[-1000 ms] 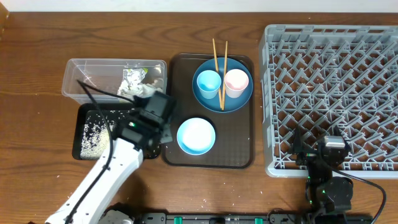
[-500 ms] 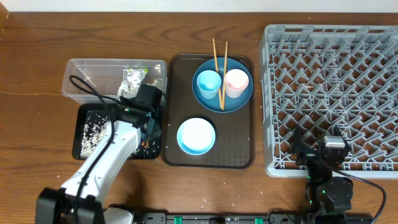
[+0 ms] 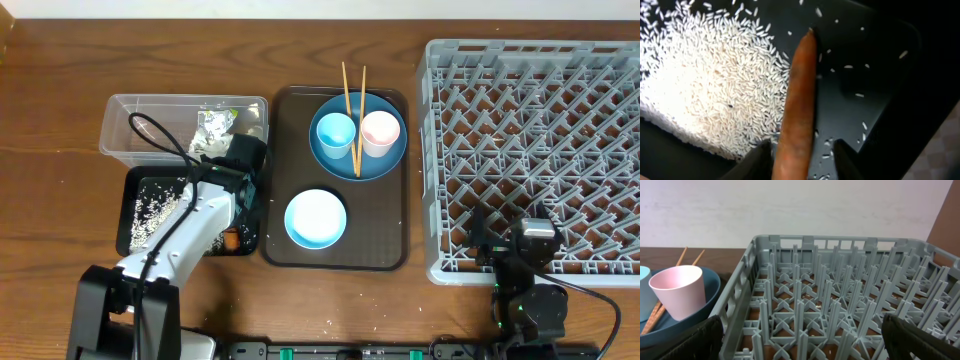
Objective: Sort waste into correct bins and load items into the dishwasher rack
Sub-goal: 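Move the left gripper right over the light-blue cup on the blue plate, then lower the left gripper and pinch the rim of the light-blue cup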
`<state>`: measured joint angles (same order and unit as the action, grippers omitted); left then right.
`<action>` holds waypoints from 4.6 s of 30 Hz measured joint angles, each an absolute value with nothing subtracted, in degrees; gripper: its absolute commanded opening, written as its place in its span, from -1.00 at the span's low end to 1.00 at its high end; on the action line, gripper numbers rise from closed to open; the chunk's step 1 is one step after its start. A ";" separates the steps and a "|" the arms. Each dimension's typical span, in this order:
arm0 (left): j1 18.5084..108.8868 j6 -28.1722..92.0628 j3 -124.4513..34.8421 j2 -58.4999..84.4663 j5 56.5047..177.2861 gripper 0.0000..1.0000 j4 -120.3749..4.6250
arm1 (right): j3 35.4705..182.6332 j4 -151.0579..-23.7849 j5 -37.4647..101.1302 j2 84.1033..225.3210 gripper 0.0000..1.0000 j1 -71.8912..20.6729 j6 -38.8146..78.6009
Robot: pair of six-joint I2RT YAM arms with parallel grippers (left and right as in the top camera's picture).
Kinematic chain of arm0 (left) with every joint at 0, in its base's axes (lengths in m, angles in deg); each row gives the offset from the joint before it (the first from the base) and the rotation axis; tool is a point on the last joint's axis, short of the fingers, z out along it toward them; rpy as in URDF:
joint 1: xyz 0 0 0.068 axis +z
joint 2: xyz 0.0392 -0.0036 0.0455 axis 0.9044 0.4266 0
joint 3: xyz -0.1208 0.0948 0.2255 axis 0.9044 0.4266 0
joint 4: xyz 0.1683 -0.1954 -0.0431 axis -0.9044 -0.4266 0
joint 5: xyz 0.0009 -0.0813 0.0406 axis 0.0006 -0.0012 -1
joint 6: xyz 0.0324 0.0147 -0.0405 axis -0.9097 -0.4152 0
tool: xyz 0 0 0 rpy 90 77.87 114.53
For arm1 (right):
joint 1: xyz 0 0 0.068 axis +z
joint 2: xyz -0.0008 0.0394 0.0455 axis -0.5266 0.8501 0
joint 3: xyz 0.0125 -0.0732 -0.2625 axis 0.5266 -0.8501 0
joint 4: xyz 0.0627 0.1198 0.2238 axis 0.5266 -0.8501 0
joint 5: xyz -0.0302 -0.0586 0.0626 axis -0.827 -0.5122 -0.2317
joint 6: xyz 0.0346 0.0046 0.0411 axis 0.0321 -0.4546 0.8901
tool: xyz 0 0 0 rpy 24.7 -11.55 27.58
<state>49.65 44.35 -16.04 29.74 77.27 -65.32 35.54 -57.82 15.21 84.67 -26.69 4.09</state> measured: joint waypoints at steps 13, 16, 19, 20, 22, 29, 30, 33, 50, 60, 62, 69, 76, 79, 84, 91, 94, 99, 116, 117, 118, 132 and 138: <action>49.65 41.79 -16.46 19.07 80.59 0.15 -70.54 | 35.54 -57.82 15.21 84.67 0.98 -26.69 4.09; 49.63 41.22 -16.89 13.63 86.01 0.15 -70.85 | 35.54 -57.82 15.21 84.67 0.99 -26.69 4.07; 49.65 40.41 -17.18 10.35 91.76 0.14 -70.98 | 35.54 -57.82 15.21 84.67 0.99 -26.69 4.07; 49.65 40.24 -17.18 9.76 93.88 0.14 -71.15 | 35.54 -57.82 15.21 84.67 0.98 -26.69 4.07; 49.63 40.17 -17.18 9.45 97.42 0.14 -71.66 | 35.54 -57.82 15.21 84.67 0.98 -26.69 4.07; 47.84 39.63 -17.18 9.85 103.54 0.13 -73.01 | 35.54 -57.82 15.21 84.67 0.98 -26.69 4.07; 47.34 39.52 -17.18 10.00 103.96 0.13 -72.99 | 35.54 -57.82 15.21 84.67 0.98 -26.69 4.09; 46.11 39.37 -17.18 10.33 104.42 0.13 -72.86 | 35.54 -57.82 15.21 84.67 0.99 -26.69 4.07; 45.44 39.32 -17.18 10.35 105.03 0.35 -72.01 | 35.54 -57.82 15.21 84.67 0.99 -26.69 4.09; 45.39 42.88 -17.86 11.66 109.97 -0.05 -58.30 | 35.54 -57.82 15.21 84.67 0.99 -26.69 4.07; 45.39 43.43 -19.34 13.15 110.60 -0.06 -58.61 | 35.54 -57.82 15.21 84.67 0.98 -26.69 4.07; 45.39 41.68 -40.37 25.08 111.63 -0.06 -71.28 | 35.54 -57.79 15.21 84.69 0.98 -26.69 4.07; 45.33 39.78 -58.79 36.51 109.14 -0.06 -75.85 | 35.54 -57.82 15.21 84.69 0.99 -26.69 4.07; 44.89 39.37 -59.27 40.12 108.17 -0.06 -73.99 | 35.54 -57.82 15.21 84.69 0.98 -26.69 4.07; 43.01 39.39 -59.25 46.11 107.41 -0.05 -71.42 | 35.54 -57.82 15.21 84.69 0.99 -26.69 4.07; 40.85 39.43 -59.25 49.63 105.33 -0.05 -70.37 | 35.54 -57.82 15.21 84.69 0.99 -26.69 4.09; 40.52 39.58 -59.25 50.46 103.76 -0.05 -70.45 | 35.54 -57.82 15.21 84.69 0.98 -26.69 4.07; 40.30 39.63 -59.25 52.29 102.34 -0.05 -70.61 | 35.54 -57.82 15.21 84.69 0.98 -26.69 4.09; 40.26 40.52 -59.25 54.81 99.54 -0.05 -69.80 | 35.54 -57.82 15.21 84.69 0.98 -26.69 4.07; 40.26 40.68 -59.25 55.18 99.54 -0.05 -69.73 | 35.54 -57.82 15.21 84.69 0.98 -26.69 4.07; 40.26 40.70 -59.25 55.57 99.54 -0.05 -69.71 | 35.54 -57.82 15.21 84.69 0.98 -26.69 4.07; 40.19 40.90 -58.88 57.28 98.95 -0.13 -69.51 | 35.54 -57.82 15.21 84.69 0.98 -26.69 4.09; 40.19 41.09 -58.62 57.28 98.10 -0.25 -69.54 | 35.54 -57.82 15.21 84.69 0.99 -26.69 4.07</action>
